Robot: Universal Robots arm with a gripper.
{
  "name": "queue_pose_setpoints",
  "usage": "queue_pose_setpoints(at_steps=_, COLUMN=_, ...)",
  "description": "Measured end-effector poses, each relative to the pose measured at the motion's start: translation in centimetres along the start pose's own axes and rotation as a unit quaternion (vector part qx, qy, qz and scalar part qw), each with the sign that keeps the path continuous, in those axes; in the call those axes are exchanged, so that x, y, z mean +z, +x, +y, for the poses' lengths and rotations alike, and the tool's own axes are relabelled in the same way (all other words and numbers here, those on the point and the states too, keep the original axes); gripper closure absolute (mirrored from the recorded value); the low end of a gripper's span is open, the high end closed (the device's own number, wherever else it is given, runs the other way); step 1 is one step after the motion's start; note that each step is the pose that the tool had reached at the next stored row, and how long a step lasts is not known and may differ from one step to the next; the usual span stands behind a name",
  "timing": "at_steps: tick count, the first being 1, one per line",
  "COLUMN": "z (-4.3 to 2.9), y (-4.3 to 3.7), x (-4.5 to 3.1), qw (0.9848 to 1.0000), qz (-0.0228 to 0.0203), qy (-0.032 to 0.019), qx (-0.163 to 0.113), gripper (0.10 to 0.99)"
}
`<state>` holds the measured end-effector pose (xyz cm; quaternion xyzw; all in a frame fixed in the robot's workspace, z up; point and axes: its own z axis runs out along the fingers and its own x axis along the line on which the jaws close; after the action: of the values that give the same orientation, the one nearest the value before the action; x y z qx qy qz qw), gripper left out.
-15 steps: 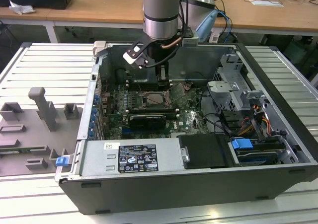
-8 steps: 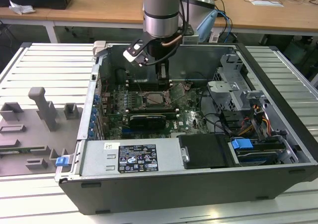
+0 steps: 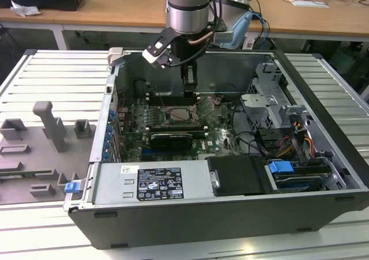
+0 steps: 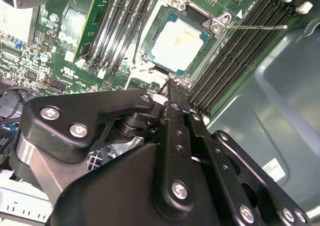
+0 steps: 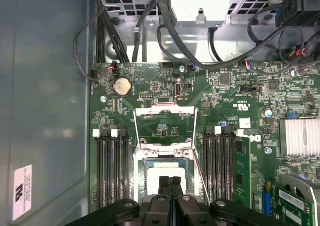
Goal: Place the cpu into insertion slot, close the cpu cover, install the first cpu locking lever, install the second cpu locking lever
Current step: 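Close the cpu cover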
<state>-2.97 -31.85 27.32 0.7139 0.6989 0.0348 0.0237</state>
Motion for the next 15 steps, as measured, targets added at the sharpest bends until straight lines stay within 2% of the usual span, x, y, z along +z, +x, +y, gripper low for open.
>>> queue_pose_setpoints(at_steps=5, z=0.07, y=0.02, x=-0.86, qw=1.0000, qz=0.0000, qy=0.0000, qx=0.000, gripper=0.980)
queue_pose_setpoints(at_steps=9, z=0.85, y=0.03, x=-0.82, qw=1.0000, qz=0.0000, qy=0.0005, qx=0.000, gripper=0.980)
queue_pose_setpoints(at_steps=15, z=1.37, y=0.04, x=-0.78, qw=1.0000, qz=-0.0006, qy=0.0007, qx=0.000, gripper=0.980)
